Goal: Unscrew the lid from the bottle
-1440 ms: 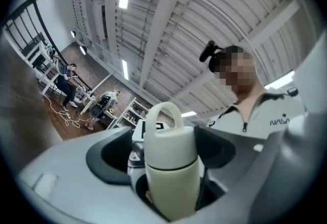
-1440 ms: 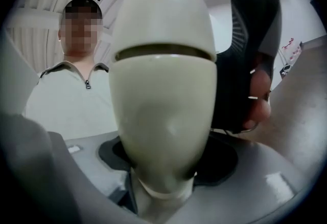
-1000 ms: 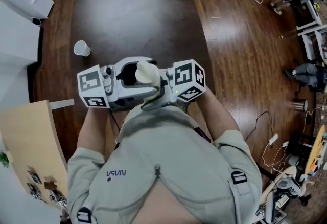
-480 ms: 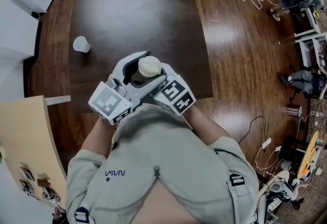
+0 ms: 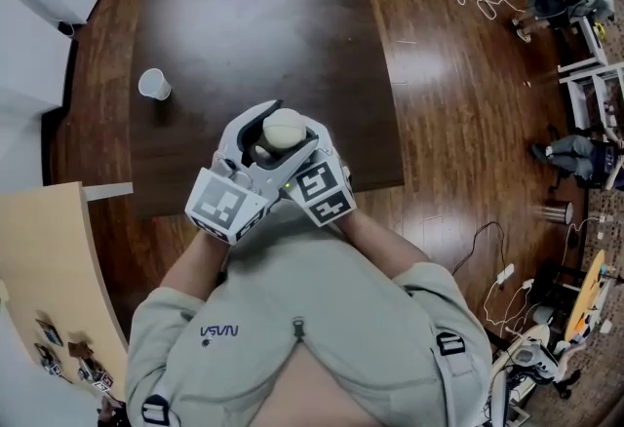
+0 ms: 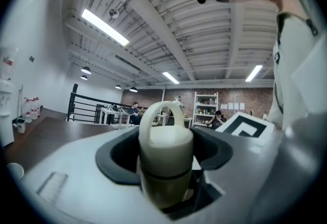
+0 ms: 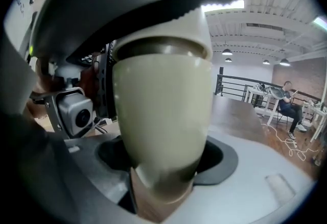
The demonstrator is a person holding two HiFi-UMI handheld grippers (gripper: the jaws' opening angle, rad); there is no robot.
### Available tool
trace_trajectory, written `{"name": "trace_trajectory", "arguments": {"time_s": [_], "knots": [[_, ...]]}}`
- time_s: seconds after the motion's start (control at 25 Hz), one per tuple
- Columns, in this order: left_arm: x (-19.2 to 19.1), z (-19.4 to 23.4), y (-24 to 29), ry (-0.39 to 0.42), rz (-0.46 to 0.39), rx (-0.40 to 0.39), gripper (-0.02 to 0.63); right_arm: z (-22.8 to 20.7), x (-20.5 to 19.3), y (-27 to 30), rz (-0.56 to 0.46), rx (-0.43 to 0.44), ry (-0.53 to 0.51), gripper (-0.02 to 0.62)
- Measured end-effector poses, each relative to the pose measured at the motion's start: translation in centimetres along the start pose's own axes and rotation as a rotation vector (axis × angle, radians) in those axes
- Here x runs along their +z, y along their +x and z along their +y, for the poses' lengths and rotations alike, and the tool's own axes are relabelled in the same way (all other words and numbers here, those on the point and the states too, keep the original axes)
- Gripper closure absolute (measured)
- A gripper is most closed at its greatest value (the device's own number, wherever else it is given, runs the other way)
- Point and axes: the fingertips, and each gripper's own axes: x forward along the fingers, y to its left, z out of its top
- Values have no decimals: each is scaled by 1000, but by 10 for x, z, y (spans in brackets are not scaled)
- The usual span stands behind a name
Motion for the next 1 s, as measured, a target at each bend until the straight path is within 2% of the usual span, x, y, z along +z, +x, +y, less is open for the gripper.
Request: {"name": "trace_trajectory", "arguments": {"time_s": [0.2,0.32,0.36,0.44,0.6,0.72,0.84,1.0], "knots": [[-3,-2,-1,-7,10,-36,299,6,-2,-2,9,63,9,293],[2,-6,-3,-22,0,-99,293,13,2,-5,0,143,19,293],[5,-7,-5,-31,-7,-131,267,16,3,-6,-2,183,20,293],[11,-12,-11,-58,-27,-216,241,24,7,-11,-15,301,26,293],[22,-23,-34,-164,-69,-418,236,52,21,-36,-44,633,45,293],[32,-26,-45,-238,-90,-553,225,72,24,-56,-16,833,-22,293],[38,-31,-51,-262,-98,-665,224,91,20,-74,13,986,-100,293],[37,-45,-54,-210,-52,-789,224,109,14,-88,53,1118,-135,293]]}}
